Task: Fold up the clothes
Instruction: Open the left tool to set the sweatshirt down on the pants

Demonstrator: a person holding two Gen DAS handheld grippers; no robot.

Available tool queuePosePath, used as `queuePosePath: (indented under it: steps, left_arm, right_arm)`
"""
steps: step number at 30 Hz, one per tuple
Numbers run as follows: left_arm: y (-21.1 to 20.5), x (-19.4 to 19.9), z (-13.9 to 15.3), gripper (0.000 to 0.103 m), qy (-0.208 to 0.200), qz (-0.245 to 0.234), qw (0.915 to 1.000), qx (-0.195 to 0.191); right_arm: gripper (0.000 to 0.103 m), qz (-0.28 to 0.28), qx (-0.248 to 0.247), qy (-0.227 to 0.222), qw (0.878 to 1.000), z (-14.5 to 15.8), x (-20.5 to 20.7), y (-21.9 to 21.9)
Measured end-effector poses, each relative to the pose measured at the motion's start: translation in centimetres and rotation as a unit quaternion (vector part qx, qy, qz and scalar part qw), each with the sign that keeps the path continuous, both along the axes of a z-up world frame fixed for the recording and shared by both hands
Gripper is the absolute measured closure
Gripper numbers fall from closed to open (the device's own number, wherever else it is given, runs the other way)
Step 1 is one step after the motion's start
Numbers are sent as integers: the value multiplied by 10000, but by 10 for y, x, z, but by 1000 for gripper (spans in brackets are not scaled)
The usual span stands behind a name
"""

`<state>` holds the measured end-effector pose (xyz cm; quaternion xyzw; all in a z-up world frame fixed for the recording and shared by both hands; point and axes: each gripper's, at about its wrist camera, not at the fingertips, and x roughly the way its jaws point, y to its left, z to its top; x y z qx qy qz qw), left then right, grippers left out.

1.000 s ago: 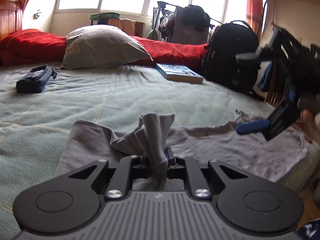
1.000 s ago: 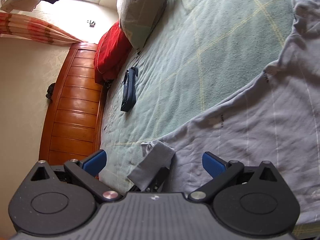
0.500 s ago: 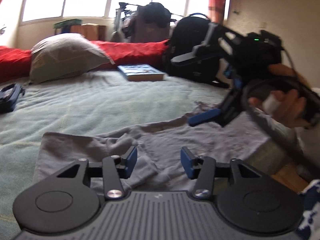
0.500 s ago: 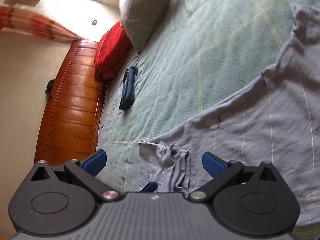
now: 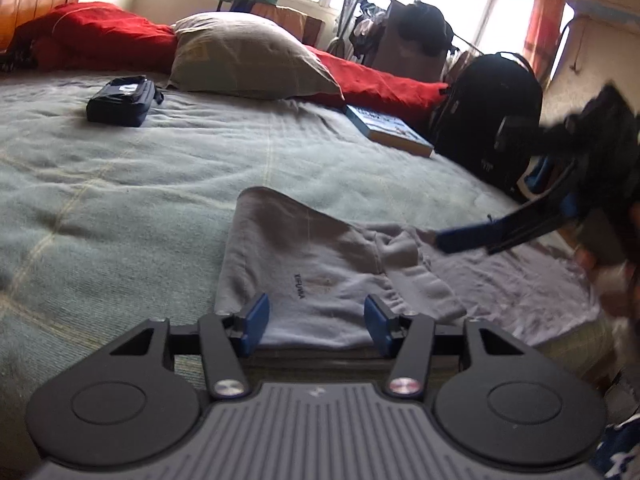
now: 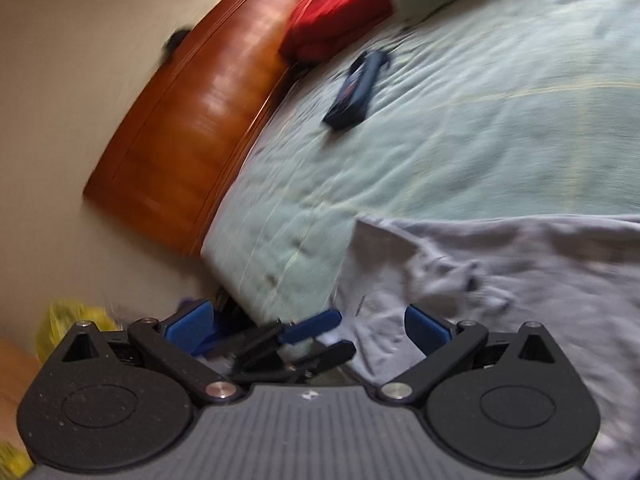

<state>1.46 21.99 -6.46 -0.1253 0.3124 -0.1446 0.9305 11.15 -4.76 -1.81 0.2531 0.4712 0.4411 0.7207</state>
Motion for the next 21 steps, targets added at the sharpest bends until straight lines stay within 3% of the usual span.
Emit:
queuePosePath:
  steps: [4, 9, 13, 16, 21]
  left_arm:
    - [11, 12, 20, 49, -197, 166, 9996, 65]
    - [2, 56, 27, 50, -138, 5, 9997, 186]
    - [-9, 83, 20, 46, 86, -288, 9995, -61]
    - [-8, 99, -1, 49, 528, -79, 9986, 46]
    - [-1, 95, -5, 48, 538, 53, 9983, -216]
  right_arm:
    - [0, 331, -441, -305, 9980, -19, -9, 15]
    - [0, 458, -375, -531, 9968, -24, -14, 7]
    - [0, 556, -379, -691, 9953, -27, -17, 3]
    - [0, 560, -455, -923, 9931, -28, -24, 5]
    - [0, 625, -695, -1446, 9851, -27, -37, 11]
